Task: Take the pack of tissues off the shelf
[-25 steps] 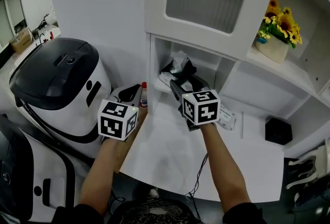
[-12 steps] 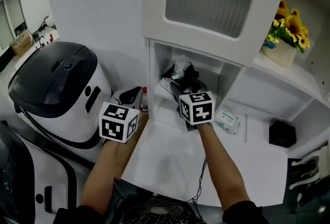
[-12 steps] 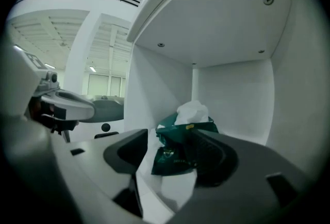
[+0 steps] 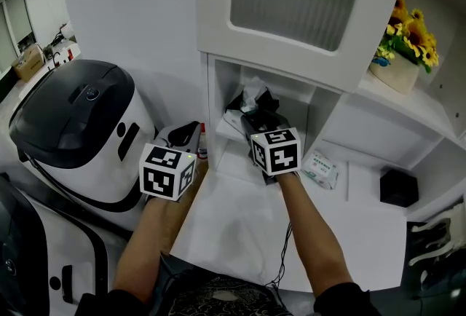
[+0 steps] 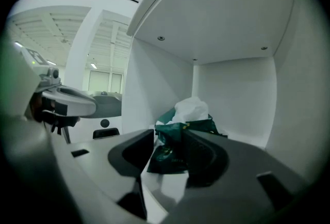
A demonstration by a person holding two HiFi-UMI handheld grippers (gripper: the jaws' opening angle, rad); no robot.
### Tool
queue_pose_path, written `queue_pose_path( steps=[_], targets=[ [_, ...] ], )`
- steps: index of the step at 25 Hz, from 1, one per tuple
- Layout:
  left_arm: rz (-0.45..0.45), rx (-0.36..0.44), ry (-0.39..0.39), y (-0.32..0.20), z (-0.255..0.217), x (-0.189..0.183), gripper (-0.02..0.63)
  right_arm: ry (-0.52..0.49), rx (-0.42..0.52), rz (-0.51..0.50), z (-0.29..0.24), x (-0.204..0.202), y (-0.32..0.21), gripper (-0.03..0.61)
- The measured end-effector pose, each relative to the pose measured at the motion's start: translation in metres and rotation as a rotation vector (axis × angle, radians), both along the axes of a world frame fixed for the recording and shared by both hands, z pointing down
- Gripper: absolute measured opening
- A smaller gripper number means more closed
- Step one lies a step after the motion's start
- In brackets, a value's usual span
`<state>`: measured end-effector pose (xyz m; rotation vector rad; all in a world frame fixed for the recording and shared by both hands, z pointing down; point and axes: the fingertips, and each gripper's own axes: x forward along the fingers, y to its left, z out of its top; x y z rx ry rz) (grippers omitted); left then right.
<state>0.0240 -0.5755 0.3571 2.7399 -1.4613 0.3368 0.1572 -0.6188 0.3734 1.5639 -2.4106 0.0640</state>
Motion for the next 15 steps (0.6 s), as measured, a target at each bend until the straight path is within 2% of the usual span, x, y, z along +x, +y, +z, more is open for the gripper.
queue_pose_path(
  steps=[9,15],
  targets=[
    [-0.008,-0.002,-0.011,0.0010,0.0029,-0.0019,0.005,0.015,-0.005,-0.001,0.0038,0.0025,-0.0003,0.100],
    [-0.014,0.000,-0.021,0.0035,0.0017,-0.0053,0.005,0.027,0.005,-0.012,0.0037,0.0022,0.0012,0.072]
  ],
)
